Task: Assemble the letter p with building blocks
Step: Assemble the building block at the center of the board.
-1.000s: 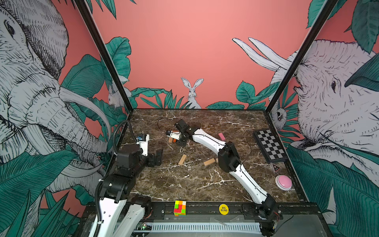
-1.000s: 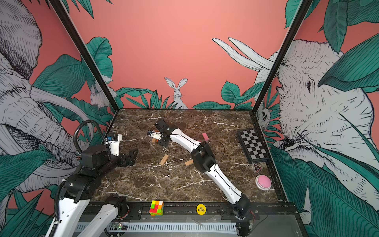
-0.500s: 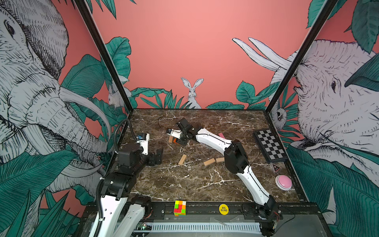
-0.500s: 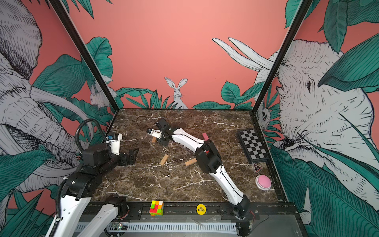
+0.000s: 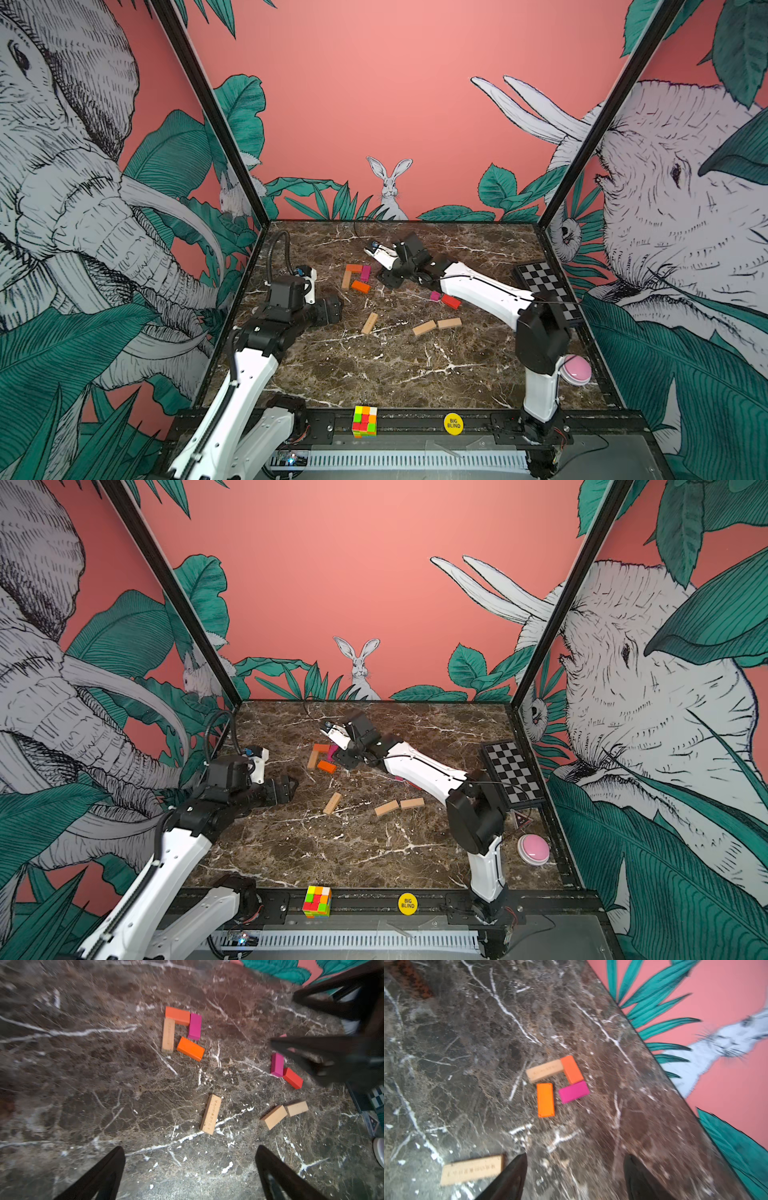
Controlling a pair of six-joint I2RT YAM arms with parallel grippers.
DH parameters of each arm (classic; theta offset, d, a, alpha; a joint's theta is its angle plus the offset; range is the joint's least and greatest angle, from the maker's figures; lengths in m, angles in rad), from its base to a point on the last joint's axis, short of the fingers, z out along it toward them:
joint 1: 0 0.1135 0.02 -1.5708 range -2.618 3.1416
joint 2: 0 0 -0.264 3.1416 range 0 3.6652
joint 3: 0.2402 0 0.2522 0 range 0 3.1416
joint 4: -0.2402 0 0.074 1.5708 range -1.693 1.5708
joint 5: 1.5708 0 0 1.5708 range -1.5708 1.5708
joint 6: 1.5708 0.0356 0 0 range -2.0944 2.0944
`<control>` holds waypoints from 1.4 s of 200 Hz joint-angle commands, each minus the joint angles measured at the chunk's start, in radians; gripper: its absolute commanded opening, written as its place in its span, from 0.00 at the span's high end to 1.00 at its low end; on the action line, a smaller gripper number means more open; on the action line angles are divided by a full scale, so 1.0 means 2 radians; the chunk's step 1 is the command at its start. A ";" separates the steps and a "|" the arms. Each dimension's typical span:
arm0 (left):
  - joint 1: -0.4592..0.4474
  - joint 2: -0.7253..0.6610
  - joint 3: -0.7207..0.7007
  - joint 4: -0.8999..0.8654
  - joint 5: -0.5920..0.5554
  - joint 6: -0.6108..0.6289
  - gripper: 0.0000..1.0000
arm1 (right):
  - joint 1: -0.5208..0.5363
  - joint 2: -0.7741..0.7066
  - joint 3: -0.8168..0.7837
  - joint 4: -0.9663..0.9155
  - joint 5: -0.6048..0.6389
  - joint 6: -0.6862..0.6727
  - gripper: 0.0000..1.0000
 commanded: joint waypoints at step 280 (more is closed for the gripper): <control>-0.109 0.489 0.203 0.198 -0.012 -0.126 0.01 | -0.053 -0.364 -0.349 -0.027 0.049 0.206 0.02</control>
